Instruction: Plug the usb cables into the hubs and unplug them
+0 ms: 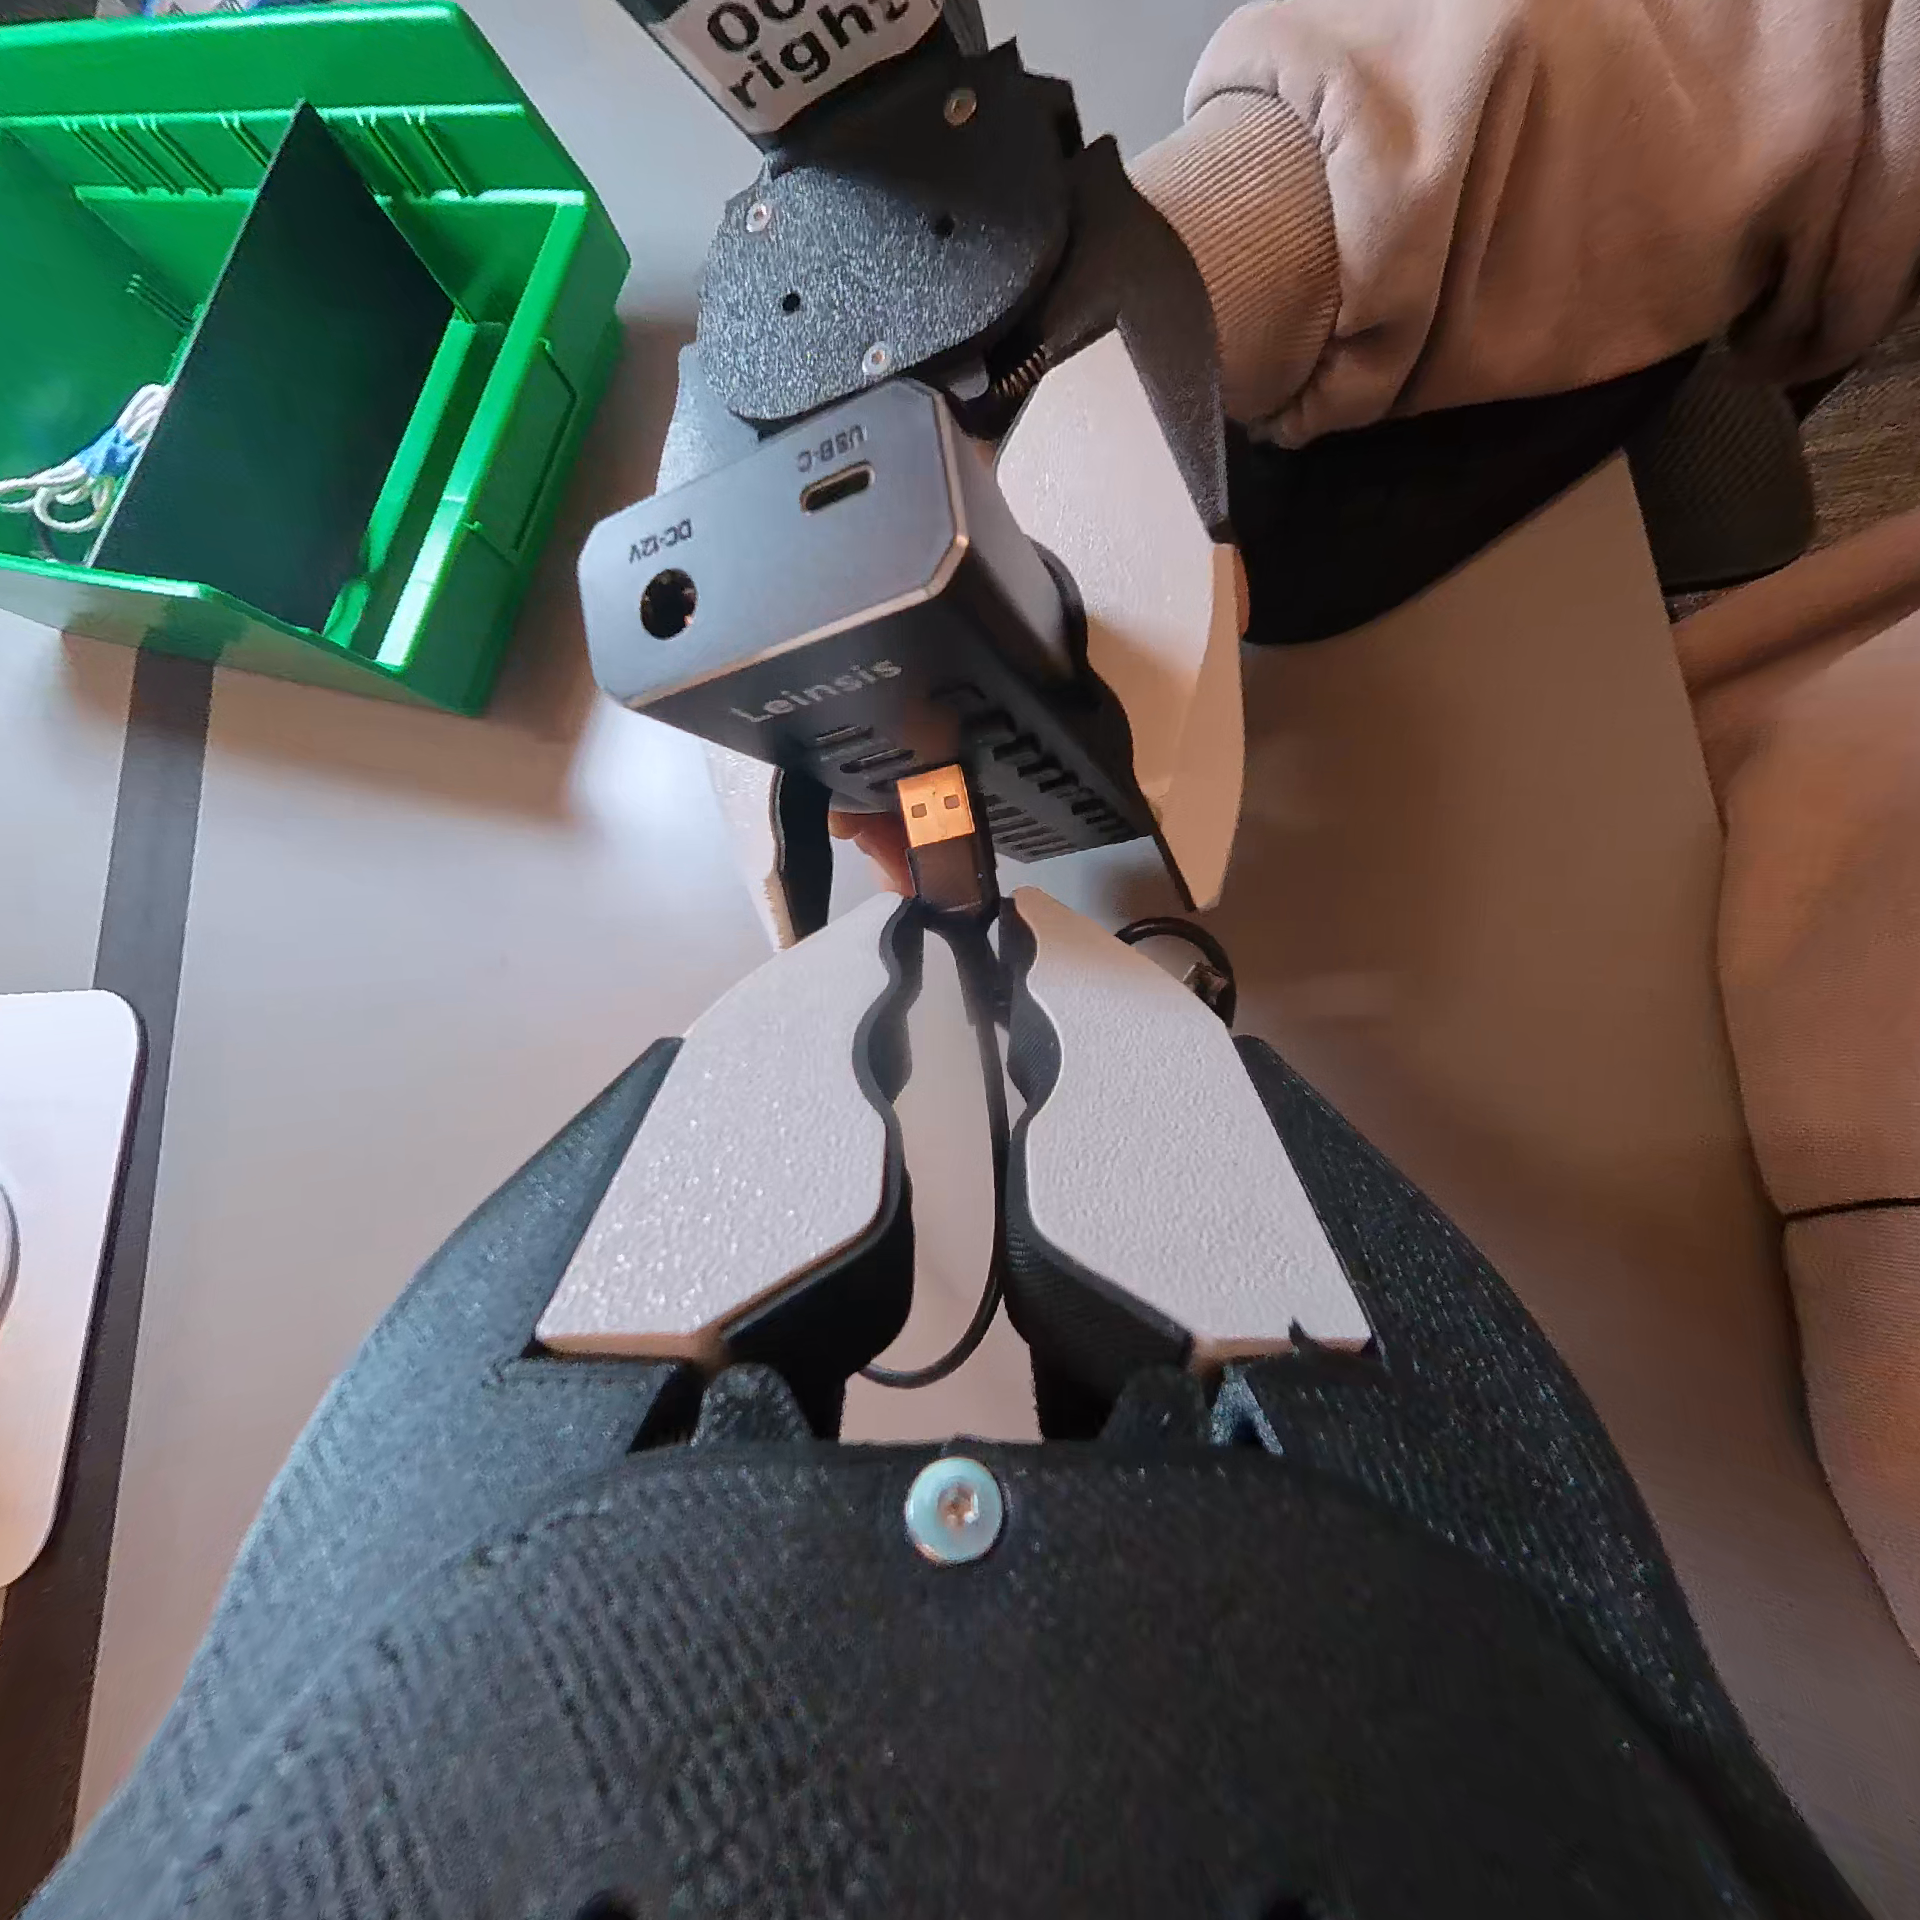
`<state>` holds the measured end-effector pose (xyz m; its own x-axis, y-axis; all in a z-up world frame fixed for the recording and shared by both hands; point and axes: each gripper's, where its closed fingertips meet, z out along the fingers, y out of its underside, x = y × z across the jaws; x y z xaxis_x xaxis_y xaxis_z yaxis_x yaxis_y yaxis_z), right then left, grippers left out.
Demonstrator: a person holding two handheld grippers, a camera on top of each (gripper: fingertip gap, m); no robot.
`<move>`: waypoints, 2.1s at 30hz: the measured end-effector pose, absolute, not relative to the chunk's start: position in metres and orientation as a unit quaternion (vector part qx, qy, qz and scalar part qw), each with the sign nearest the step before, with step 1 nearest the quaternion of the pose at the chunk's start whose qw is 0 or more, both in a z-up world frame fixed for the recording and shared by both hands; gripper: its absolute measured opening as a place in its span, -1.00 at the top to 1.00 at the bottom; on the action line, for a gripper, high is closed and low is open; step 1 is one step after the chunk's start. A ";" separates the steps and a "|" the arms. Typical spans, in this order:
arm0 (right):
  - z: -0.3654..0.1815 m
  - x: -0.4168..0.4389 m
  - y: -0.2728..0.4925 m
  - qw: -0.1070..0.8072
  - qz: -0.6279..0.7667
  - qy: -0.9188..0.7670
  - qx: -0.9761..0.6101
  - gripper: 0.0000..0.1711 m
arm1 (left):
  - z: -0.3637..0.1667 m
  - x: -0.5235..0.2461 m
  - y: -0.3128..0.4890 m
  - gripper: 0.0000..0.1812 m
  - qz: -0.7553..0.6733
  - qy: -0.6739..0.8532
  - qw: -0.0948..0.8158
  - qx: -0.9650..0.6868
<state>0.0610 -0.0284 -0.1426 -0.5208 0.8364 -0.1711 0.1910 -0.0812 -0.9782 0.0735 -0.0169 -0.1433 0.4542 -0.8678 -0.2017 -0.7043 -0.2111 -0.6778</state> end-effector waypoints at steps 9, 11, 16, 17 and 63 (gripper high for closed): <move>-0.148 0.060 -0.034 0.267 0.589 -0.644 -0.408 0.16 | -0.149 0.075 -0.018 0.84 -0.147 0.508 0.354 -0.771; -0.150 0.060 -0.035 0.269 0.583 -0.650 -0.408 0.17 | -0.149 0.076 -0.019 0.84 -0.158 0.510 0.356 -0.767; -0.165 0.062 -0.042 0.265 0.536 -0.693 -0.402 0.17 | -0.156 0.077 -0.026 0.84 -0.169 0.529 0.342 -0.758; -0.168 0.062 -0.044 0.266 0.526 -0.701 -0.402 0.17 | -0.158 0.076 -0.028 0.84 -0.162 0.535 0.338 -0.757; -0.153 0.050 -0.044 0.348 0.452 -0.722 -0.392 0.17 | -0.148 0.062 -0.032 0.90 -0.138 0.526 0.382 -0.747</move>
